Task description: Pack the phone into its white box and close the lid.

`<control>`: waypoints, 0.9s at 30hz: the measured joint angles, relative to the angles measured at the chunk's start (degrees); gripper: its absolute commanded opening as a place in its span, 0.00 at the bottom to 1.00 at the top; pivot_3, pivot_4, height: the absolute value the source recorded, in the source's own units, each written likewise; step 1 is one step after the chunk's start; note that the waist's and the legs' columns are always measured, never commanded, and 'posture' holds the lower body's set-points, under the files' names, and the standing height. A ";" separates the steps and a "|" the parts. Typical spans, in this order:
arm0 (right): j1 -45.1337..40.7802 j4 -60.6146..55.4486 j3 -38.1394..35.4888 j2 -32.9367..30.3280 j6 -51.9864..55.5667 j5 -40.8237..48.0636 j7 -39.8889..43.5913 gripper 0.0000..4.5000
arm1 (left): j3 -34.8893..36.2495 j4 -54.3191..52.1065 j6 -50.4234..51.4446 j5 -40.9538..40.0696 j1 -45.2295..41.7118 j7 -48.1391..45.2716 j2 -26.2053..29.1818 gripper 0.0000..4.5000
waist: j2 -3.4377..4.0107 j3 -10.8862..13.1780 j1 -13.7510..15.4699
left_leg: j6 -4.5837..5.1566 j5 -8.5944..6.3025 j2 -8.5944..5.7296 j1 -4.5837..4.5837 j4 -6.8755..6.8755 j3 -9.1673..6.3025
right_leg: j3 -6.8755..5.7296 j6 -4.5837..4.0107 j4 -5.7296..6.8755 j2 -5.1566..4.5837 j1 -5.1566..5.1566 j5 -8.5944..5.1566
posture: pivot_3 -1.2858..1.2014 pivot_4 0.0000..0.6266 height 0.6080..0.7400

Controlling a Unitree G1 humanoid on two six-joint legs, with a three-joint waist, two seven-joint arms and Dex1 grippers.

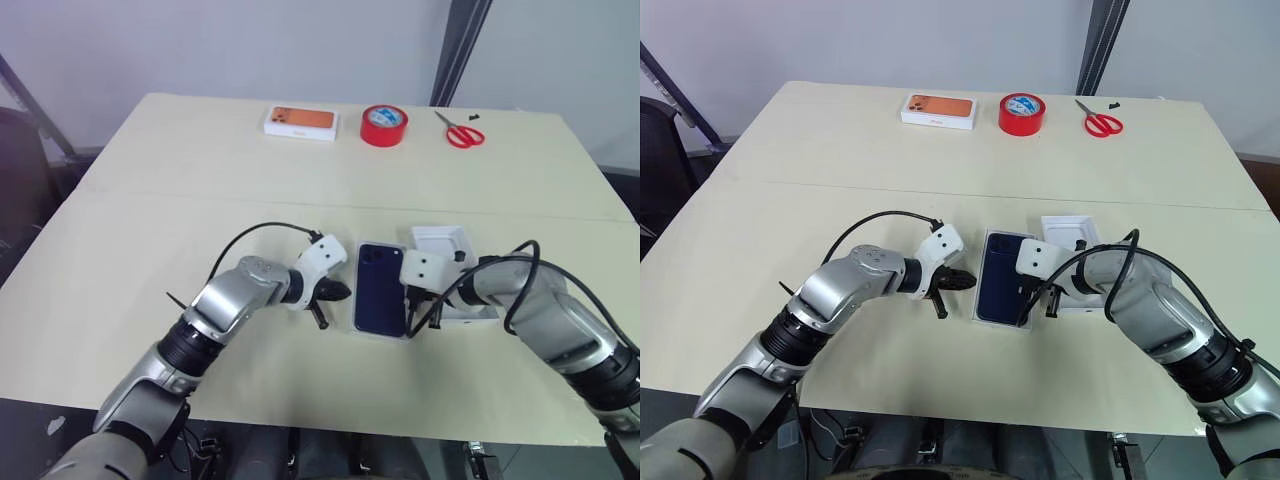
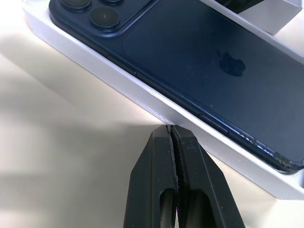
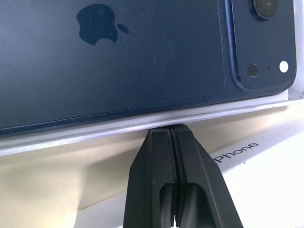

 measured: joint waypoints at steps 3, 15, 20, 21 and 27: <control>0.54 0.00 -0.49 -0.62 -0.57 0.00 0.20 0.00 | -0.13 -0.05 0.59 0.08 0.02 -0.82 -0.55 0.03 | 0.00 0.00 -0.02 | 0.00 0.00 0.00 0.00 0.00 0.00 | 0.00 0.00 0.00 0.00 0.00 0.00 | 0.52 0.24 0.88; 1.44 -0.11 -1.46 -2.15 -1.33 0.46 0.92 0.00 | 0.14 0.47 0.40 1.82 -0.02 -2.95 -1.84 0.03 | 0.00 0.00 -0.02 | 0.00 0.00 0.00 0.00 0.00 0.00 | 0.00 0.00 0.00 -0.01 -0.01 0.00 | 0.52 0.24 0.88; 3.29 -3.19 -8.12 -5.40 1.35 6.12 4.56 0.31 | 2.26 -1.40 -0.34 0.55 1.82 -5.11 0.50 0.01 | 0.02 0.02 -0.29 | 0.07 -0.05 0.03 -0.04 -0.02 0.00 | 0.00 0.00 0.00 -0.01 -0.08 0.00 | 0.52 0.24 0.88; 3.56 -4.55 -10.68 -5.71 3.44 8.20 5.44 0.42 | 3.74 -2.70 -1.21 -0.01 3.10 -5.75 1.68 0.01 | 0.04 0.04 -0.66 | 0.08 -0.06 0.05 -0.04 -0.05 0.00 | 0.01 0.00 0.01 -0.01 -0.10 0.00 | 0.52 0.24 0.88; 3.04 -9.30 -18.55 -5.93 17.84 16.88 4.80 0.88 | 10.25 -7.57 -9.42 -0.69 8.83 -6.80 5.71 0.01 | 0.07 0.03 -1.69 | 0.25 -0.17 0.10 -0.01 -0.10 -0.04 | 0.00 0.00 0.04 -0.01 -0.10 0.00 | 0.52 0.24 0.88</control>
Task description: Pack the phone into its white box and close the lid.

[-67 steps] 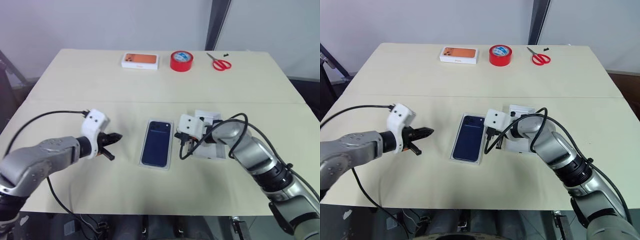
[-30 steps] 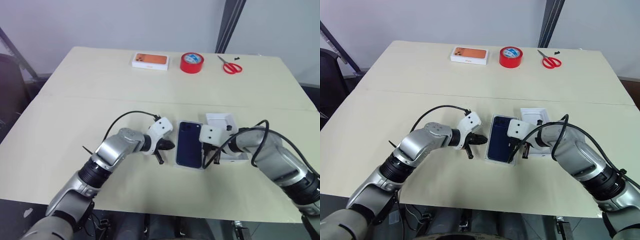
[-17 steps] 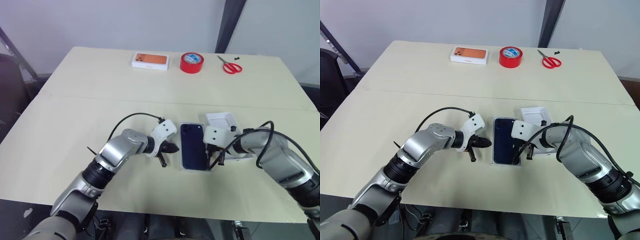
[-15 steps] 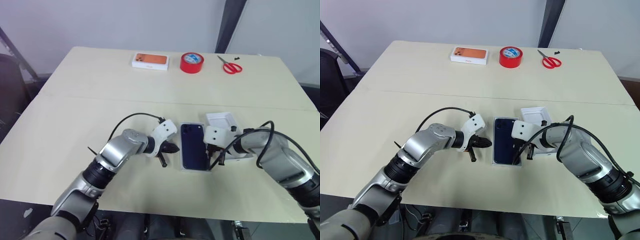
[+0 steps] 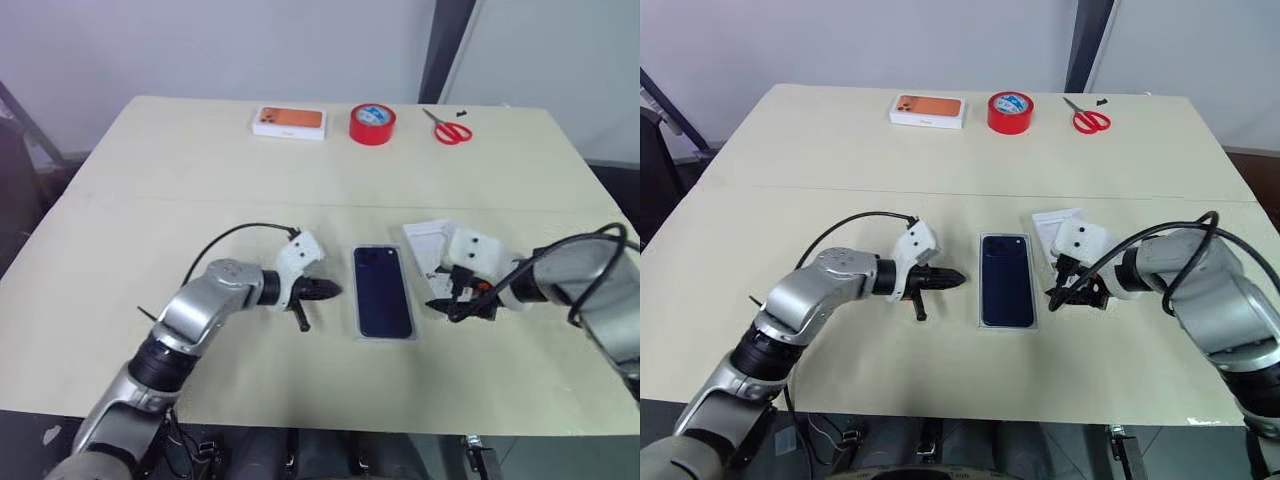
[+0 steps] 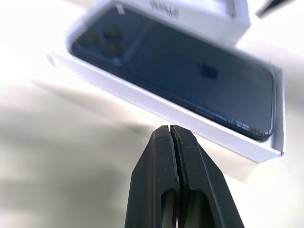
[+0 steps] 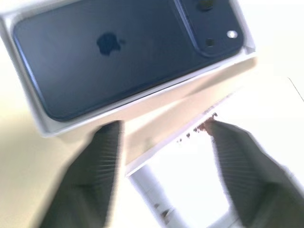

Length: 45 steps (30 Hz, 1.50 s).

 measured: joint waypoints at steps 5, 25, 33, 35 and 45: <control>-5.33 3.65 -1.15 8.03 17.09 1.67 -9.20 0.88 | 5.14 -1.87 -12.77 -0.37 6.97 -3.05 1.59 0.01 | 0.03 0.00 -0.30 | -0.05 0.01 0.02 0.00 -0.08 0.02 | 0.00 -0.01 0.02 -0.01 -0.07 0.00 | 0.52 0.24 0.88; -5.86 8.18 -3.29 19.43 27.15 8.22 -32.16 0.00 | 7.50 -2.97 -21.38 -1.58 12.32 -7.38 4.13 0.01 | 0.09 -0.01 -0.32 | 0.01 -0.01 -0.01 -0.04 -0.10 0.05 | 0.00 0.00 0.04 -0.04 -0.11 0.01 | 0.52 0.24 0.88; -9.52 10.34 -10.25 22.35 27.16 14.59 -37.63 0.00 | 10.31 -2.80 -20.84 -2.70 13.62 -3.89 3.17 0.01 | 0.13 0.02 -0.89 | 0.01 -0.01 -0.01 -0.04 -0.09 0.06 | 0.00 0.01 0.08 -0.04 -0.11 0.01 | 0.52 0.24 0.88; -13.60 12.09 -15.67 25.09 27.15 17.78 -38.08 0.00 | 12.56 -2.13 -20.79 -2.81 13.37 -1.45 2.28 0.01 | 0.15 0.03 -1.28 | 0.01 -0.01 0.00 -0.03 -0.10 0.06 | -0.01 0.02 0.12 -0.01 -0.11 0.01 | 0.52 0.24 0.88; -15.82 23.16 -22.96 39.38 17.66 80.20 -71.11 0.00 | 20.60 3.60 -20.89 -2.20 11.84 8.22 0.98 0.01 | 0.09 -0.01 -1.16 | 0.03 0.00 0.03 -0.04 -0.13 0.06 | -0.02 0.03 0.17 0.02 -0.10 0.02 | 0.52 0.24 0.88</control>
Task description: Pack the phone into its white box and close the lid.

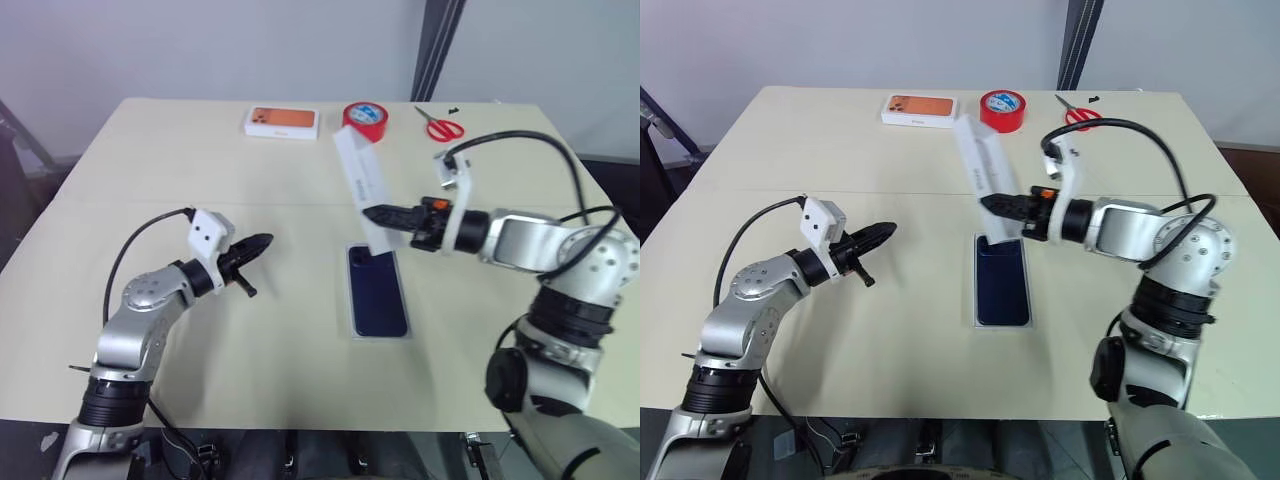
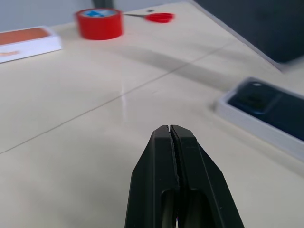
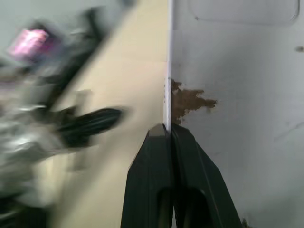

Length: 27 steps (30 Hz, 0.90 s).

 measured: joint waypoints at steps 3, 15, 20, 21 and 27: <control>9.98 -2.93 9.91 5.32 -12.16 17.31 -16.10 0.00 | 0.21 0.07 -0.06 0.39 -0.32 0.34 0.43 0.01 | 0.04 0.03 -0.35 | 0.03 0.00 0.00 -0.05 0.03 0.07 | 0.01 0.00 -0.02 0.00 -0.03 0.00 | 0.52 0.24 0.88; 19.05 -9.31 13.90 6.59 -24.84 20.97 -34.37 0.53 | -8.21 -4.38 1.35 1.46 0.71 -3.79 0.80 0.01 | 0.06 0.03 -0.31 | 0.06 -0.02 0.02 -0.05 0.12 0.06 | 0.03 0.00 -0.01 0.03 -0.04 0.00 | 0.52 0.24 0.88; 11.18 -5.88 13.35 -7.83 -20.22 21.10 -29.03 0.87 | -12.32 -3.79 1.53 2.11 -2.02 -4.41 -2.59 0.01 | 0.18 0.09 -0.02 | 0.12 -0.05 0.01 -0.07 0.17 0.07 | 0.02 -0.01 -0.07 0.03 0.00 -0.01 | 0.52 0.24 0.88; 9.40 -5.01 13.42 -11.78 -19.01 21.07 -27.70 0.87 | -13.21 -3.29 1.51 2.35 -2.91 -4.42 -3.43 0.01 | 0.18 0.09 0.09 | 0.14 -0.06 0.01 -0.09 0.17 0.07 | 0.02 -0.01 -0.10 0.03 0.00 -0.01 | 0.52 0.24 0.88; 2.63 -0.07 15.34 -27.16 -13.64 8.71 -14.55 0.87 | -17.34 2.89 1.39 4.19 -8.84 -4.77 -8.55 0.01 | 0.17 0.09 -0.06 | 0.19 -0.08 0.02 -0.15 0.18 0.11 | 0.01 0.01 -0.14 0.07 -0.02 0.00 | 0.52 0.24 0.88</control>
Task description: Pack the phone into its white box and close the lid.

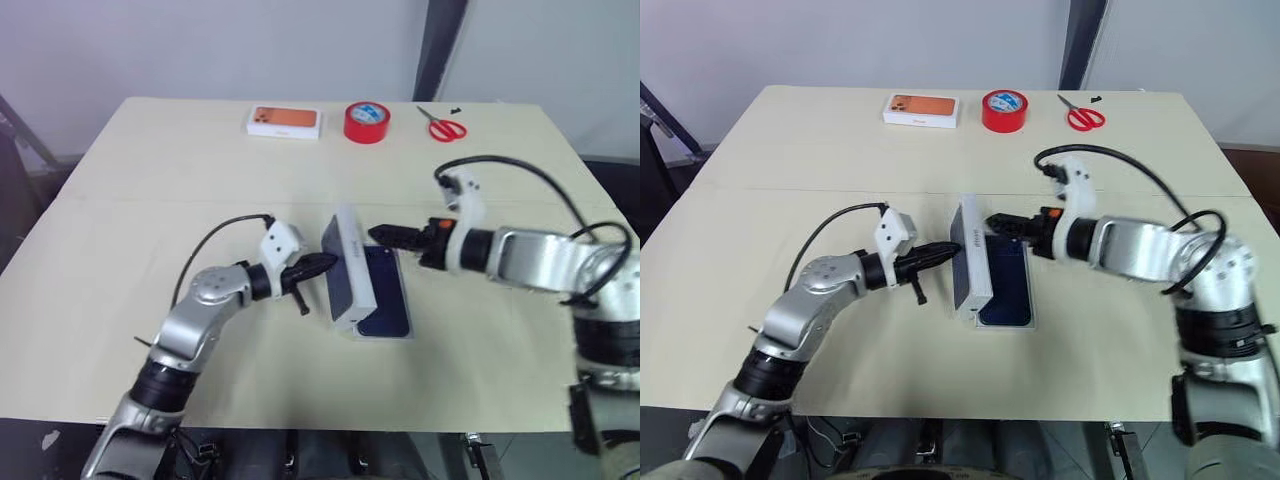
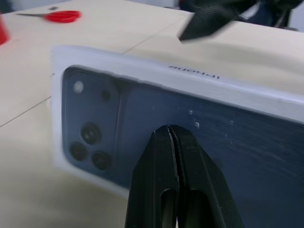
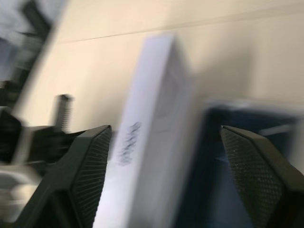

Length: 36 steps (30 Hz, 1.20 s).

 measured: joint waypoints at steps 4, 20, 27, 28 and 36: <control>-2.09 -1.12 5.15 -5.35 0.69 -16.08 12.56 0.76 | -1.43 1.93 -0.08 0.73 -1.46 -0.47 -2.09 0.01 | 0.01 0.00 0.03 | 0.00 0.00 0.05 -0.03 0.01 -0.01 | 0.00 0.00 0.01 0.04 -0.05 0.00 | 0.52 0.24 0.88; 2.88 -17.73 27.11 -14.96 -14.90 -65.11 49.41 0.04 | 5.13 -5.40 14.35 0.96 2.02 5.32 9.53 0.01 | 0.00 0.00 0.43 | -0.17 0.10 0.02 -0.51 0.09 -0.06 | 0.00 0.01 0.14 -0.01 -0.54 0.01 | 0.52 0.24 0.88; 3.79 -18.95 27.33 -11.13 -14.32 -71.21 53.78 0.04 | -2.23 -3.85 15.16 3.17 -0.48 2.74 7.92 0.01 | 0.00 0.00 0.94 | -0.24 0.13 0.01 -0.57 0.09 -0.07 | 0.01 0.00 0.17 -0.02 -0.66 0.01 | 0.52 0.24 0.88; 3.83 -19.10 27.33 -10.89 -14.24 -71.68 54.15 0.04 | -2.74 -3.54 15.16 3.16 -0.89 2.55 7.40 0.01 | 0.01 0.00 1.01 | -0.24 0.13 0.01 -0.57 0.09 -0.06 | 0.01 0.00 0.17 -0.02 -0.66 0.01 | 0.52 0.24 0.88; 5.69 -19.52 24.89 -10.94 -12.26 -75.41 57.43 0.04 | -3.05 -3.11 17.48 2.59 -3.42 1.42 4.12 0.01 | 0.00 -0.01 1.37 | -0.51 0.29 0.00 -0.59 0.09 -0.06 | 0.00 0.01 0.17 -0.02 -0.66 0.01 | 0.52 0.24 0.88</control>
